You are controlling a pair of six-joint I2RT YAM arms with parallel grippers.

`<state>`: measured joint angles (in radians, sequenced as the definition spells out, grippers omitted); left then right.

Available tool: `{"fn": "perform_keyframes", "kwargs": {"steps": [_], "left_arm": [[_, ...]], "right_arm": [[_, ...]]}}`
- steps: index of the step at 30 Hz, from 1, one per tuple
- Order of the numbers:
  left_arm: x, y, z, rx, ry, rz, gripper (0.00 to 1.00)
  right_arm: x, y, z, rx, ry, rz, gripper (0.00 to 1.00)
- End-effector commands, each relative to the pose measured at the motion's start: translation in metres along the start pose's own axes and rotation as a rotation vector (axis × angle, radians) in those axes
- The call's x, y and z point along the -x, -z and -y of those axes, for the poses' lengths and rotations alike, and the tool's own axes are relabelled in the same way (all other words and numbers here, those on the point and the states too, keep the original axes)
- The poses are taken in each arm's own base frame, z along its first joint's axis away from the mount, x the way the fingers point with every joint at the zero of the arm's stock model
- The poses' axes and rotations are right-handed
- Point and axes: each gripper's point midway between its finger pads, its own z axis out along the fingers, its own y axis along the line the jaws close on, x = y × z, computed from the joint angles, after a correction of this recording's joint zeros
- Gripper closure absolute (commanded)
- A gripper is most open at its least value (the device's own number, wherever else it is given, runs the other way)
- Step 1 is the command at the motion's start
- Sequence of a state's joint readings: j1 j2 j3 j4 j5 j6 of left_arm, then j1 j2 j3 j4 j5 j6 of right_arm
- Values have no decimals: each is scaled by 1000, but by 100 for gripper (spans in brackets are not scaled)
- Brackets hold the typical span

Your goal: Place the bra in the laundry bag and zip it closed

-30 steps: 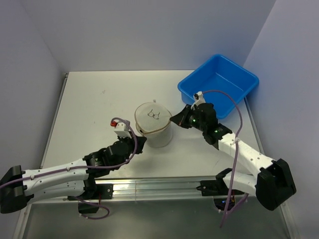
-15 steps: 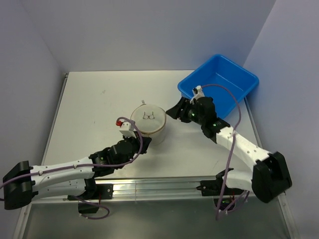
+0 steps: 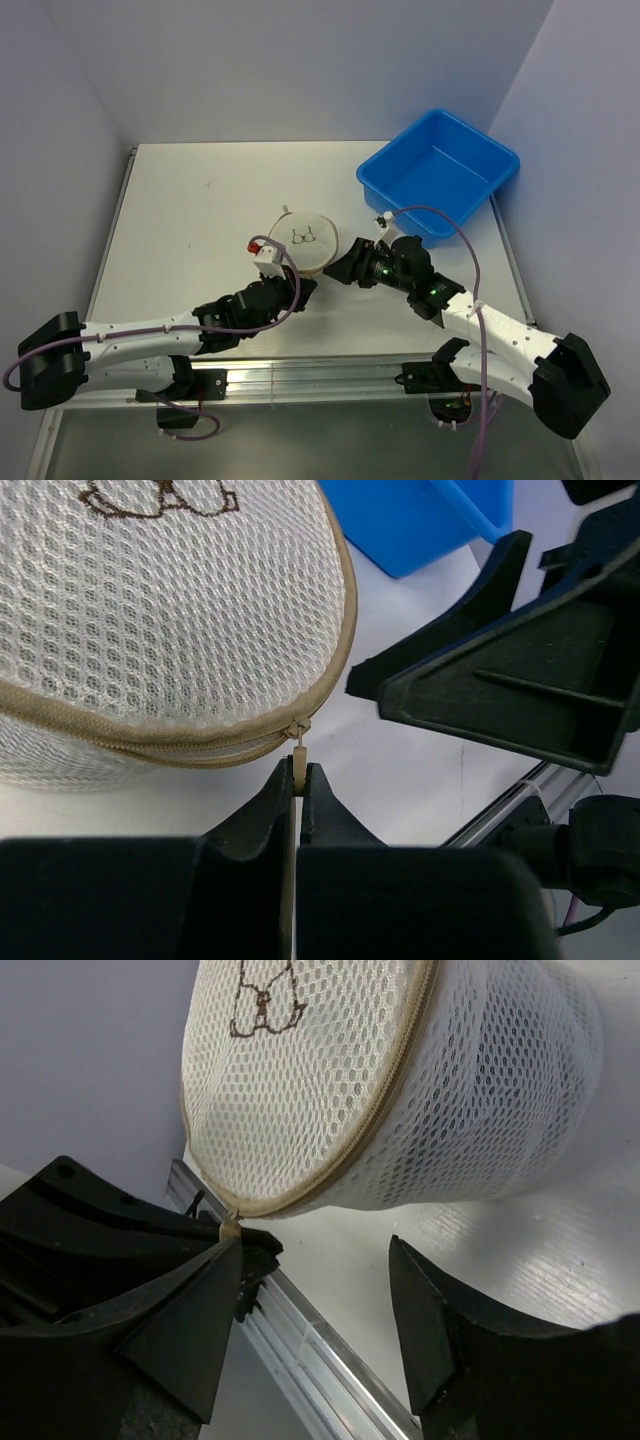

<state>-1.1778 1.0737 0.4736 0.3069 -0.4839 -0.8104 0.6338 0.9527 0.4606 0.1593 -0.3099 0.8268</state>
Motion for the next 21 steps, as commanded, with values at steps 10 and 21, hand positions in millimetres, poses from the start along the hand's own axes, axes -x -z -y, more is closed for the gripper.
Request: {"fn": "perform_keyframes", "kwargs": {"steps": [10,21], "left_arm": [[13,0,35,-87,44,21,100],[9,2,30,-84,42,13,100]], "right_arm": [[28,-15,-22,41,-15,72,63],[36,-19,-26,37,1,84,54]]}}
